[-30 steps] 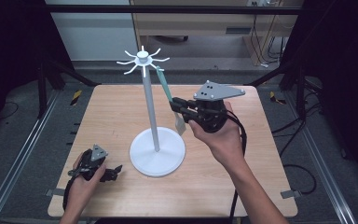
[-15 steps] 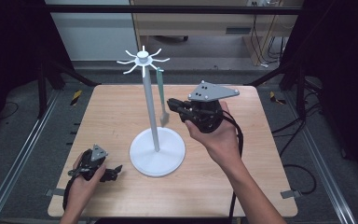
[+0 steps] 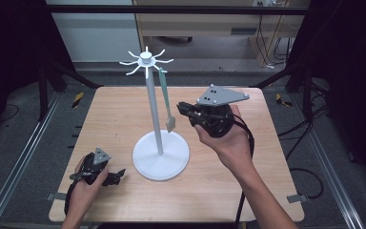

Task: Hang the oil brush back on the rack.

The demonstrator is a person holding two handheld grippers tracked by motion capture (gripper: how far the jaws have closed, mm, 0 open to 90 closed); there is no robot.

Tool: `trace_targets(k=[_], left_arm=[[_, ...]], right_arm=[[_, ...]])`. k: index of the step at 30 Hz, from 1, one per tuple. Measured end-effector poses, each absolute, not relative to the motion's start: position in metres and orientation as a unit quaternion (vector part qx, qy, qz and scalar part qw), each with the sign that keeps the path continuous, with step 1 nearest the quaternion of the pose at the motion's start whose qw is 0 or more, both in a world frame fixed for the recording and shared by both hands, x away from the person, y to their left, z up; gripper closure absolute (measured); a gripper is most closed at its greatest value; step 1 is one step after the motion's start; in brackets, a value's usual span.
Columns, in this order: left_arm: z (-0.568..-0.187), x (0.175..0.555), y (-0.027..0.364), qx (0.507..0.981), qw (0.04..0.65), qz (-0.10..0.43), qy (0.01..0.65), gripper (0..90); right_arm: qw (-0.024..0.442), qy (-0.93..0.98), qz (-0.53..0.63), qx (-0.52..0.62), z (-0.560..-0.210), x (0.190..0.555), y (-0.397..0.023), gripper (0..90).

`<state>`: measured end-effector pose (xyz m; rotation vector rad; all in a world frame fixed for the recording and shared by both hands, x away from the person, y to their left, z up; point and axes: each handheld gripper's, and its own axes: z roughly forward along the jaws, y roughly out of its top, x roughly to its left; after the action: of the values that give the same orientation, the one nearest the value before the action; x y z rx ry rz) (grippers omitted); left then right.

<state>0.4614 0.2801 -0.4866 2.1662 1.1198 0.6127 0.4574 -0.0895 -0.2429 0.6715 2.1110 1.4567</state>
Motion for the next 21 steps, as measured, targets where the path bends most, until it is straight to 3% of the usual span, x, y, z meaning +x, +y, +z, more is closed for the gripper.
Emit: trace_targets(k=[21], left_arm=[[-0.487, 0.461, 0.280, 0.820, 0.308, 0.232, 0.424, 3.6]], right_arm=[[0.258, 0.771, 0.509, 0.284, -0.256, 0.460, -0.123, 78.2]])
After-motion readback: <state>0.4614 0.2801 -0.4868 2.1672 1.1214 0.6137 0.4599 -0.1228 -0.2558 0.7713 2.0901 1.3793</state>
